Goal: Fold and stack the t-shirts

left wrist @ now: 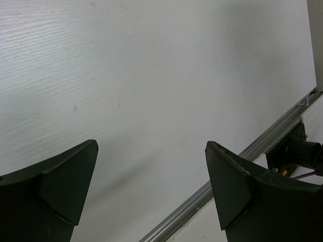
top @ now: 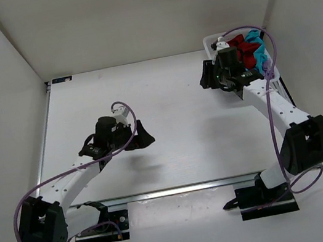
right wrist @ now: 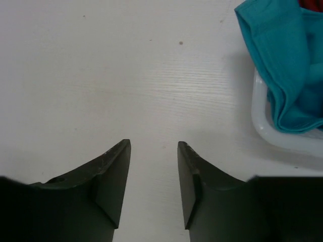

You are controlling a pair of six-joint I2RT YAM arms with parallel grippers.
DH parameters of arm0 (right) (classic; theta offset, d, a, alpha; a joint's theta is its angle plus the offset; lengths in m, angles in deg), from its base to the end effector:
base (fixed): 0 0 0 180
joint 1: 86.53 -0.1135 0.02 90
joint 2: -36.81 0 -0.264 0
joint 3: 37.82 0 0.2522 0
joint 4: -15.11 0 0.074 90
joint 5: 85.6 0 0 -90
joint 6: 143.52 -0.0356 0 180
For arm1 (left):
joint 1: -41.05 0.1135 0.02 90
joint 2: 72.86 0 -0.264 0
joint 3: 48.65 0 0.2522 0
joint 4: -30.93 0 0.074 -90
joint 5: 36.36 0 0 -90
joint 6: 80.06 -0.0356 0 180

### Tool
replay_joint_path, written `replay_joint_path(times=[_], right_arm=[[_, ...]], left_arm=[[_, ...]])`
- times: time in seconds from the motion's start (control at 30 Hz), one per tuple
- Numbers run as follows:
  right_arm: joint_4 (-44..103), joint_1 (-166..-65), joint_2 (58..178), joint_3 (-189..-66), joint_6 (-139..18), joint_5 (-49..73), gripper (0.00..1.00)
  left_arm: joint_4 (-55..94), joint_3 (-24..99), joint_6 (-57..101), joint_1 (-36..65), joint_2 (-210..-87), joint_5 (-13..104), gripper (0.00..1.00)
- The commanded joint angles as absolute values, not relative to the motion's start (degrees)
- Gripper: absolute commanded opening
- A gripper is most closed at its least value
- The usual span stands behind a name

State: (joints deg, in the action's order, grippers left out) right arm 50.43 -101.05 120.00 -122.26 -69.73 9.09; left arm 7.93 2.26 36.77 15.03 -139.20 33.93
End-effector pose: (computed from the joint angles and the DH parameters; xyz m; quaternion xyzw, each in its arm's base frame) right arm 0.3202 0.0859 0.3198 -0.0062 0.8827 0.1590 0.4422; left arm 0.2117 -0.1167 0.2214 0.0682 0.8877 -0.3287 0.3152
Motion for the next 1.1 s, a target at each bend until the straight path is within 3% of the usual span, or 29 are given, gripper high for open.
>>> replay_joint_path(times=[0.0, 0.1, 0.27, 0.4, 0.5, 0.73, 1.07], right_arm=[[51.4, -99.0, 123.4, -129.2, -66.5, 6.7, 0.38], [51.3, -97.4, 126.1, -132.0, -66.5, 9.2, 0.32], [47.7, -93.7, 126.8, -133.6, -63.3, 10.4, 0.33], [48.6, -91.8, 132.2, -138.8, -62.6, 2.8, 0.19], [52.5, -89.1, 138.0, -145.4, -62.3, 0.1, 0.26], [50.2, -86.7, 145.1, -148.1, -64.1, -3.1, 0.49], [49.9, -82.2, 149.3, -151.4, -64.9, -4.6, 0.55]], left_arm=[[10.0, 3.4, 35.3, 12.5, -138.4, 33.4, 0.98], [11.1, 3.0, 36.0, 11.7, -139.2, 33.3, 0.99], [20.7, -1.7, 39.5, 11.6, -138.7, 27.2, 0.98], [22.4, -3.1, 40.3, 10.2, -138.5, 26.4, 0.98], [25.2, -5.3, 41.1, 9.6, -137.9, 26.7, 0.77], [24.3, -7.7, 40.8, 6.3, -136.8, 30.2, 0.78], [28.4, -15.6, 44.3, 3.7, -132.4, 33.2, 0.71]])
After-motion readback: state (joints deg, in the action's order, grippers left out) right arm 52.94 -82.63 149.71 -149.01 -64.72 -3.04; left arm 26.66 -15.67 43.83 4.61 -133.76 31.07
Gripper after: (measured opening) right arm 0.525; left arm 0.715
